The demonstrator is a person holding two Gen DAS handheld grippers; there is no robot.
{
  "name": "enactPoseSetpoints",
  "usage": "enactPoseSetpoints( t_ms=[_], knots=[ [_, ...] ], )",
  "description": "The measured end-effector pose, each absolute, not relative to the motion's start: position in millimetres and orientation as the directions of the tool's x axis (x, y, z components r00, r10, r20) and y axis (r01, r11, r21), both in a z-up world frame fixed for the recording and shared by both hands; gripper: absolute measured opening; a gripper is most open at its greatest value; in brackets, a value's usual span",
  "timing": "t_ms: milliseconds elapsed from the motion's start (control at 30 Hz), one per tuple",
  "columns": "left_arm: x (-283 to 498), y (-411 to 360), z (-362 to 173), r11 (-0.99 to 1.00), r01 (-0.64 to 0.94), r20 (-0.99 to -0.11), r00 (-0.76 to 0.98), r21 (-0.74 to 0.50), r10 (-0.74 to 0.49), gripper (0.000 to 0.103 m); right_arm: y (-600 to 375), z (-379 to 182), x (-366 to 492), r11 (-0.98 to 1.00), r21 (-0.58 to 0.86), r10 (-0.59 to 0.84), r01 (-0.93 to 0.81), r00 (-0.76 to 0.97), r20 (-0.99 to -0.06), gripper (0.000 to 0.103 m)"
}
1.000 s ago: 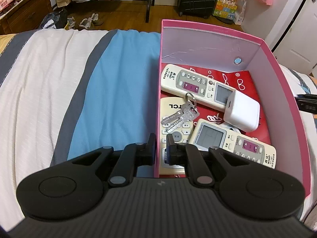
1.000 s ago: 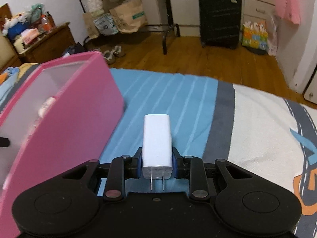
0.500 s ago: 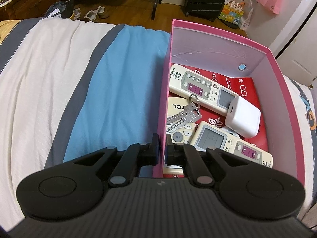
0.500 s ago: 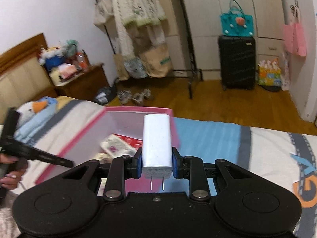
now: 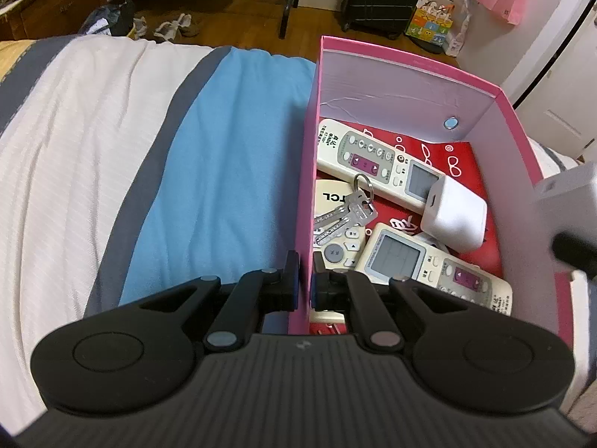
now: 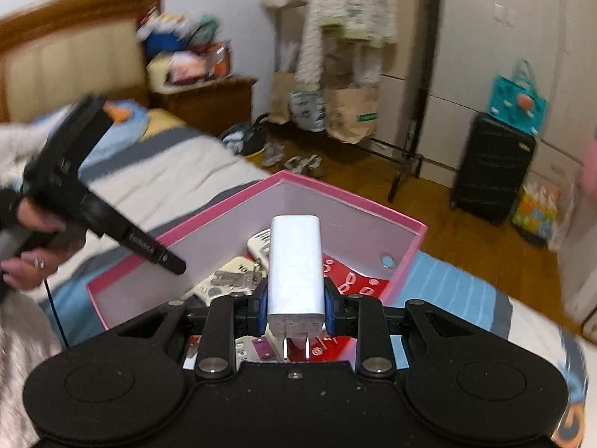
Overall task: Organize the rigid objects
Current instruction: 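Carry the white charger over the pink box with the right gripper, then lower the charger into the box and open the right gripper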
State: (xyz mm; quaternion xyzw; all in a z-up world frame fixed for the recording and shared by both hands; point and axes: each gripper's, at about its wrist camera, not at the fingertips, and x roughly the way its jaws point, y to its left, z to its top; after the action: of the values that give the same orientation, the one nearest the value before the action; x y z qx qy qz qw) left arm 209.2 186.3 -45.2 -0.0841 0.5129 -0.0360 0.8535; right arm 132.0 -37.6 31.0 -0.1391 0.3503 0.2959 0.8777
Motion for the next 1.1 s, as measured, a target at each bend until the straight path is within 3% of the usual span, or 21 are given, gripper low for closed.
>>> enactPoseSetpoints(
  t_ms=[100, 400, 633, 800, 867, 933, 1100],
  knots=[
    [208, 184, -46, 0.985, -0.031, -0.871, 0.472, -0.169, -0.135, 0.004, -23, 32, 158, 0.773, -0.031, 0.406, -0.634, 0.532, -0.744, 0.031],
    [208, 184, -48, 0.985, -0.008, -0.871, 0.468, -0.173, -0.149, 0.005, 28, 1, 221, 0.652, -0.406, 0.124, -0.641, 0.618, -0.776, 0.031],
    [208, 188, -49, 0.98, 0.003, -0.868, 0.465, -0.197, -0.175, 0.006, 42, -33, 243, 0.61, -0.502, -0.042, -0.613, 0.608, -0.793, 0.031],
    [209, 191, -50, 0.974, -0.006, -0.866, 0.459, -0.226, -0.198, 0.008, 33, -36, 254, 0.678, -0.422, -0.042, -0.602, 0.542, -0.839, 0.034],
    [210, 190, -50, 0.976, -0.001, -0.867, 0.459, -0.22, -0.195, 0.007, 23, -25, 255, 0.737, -0.331, 0.032, -0.59, 0.519, -0.854, 0.049],
    [209, 189, -50, 0.976, 0.003, -0.867, 0.459, -0.217, -0.194, 0.007, 7, -11, 254, 0.812, -0.21, 0.114, -0.545, 0.501, -0.858, 0.054],
    [210, 190, -50, 0.976, 0.001, -0.871, 0.452, -0.217, -0.194, 0.007, -39, 20, 233, 0.884, 0.093, 0.34, -0.458, 0.494, -0.8, 0.054]
  ],
)
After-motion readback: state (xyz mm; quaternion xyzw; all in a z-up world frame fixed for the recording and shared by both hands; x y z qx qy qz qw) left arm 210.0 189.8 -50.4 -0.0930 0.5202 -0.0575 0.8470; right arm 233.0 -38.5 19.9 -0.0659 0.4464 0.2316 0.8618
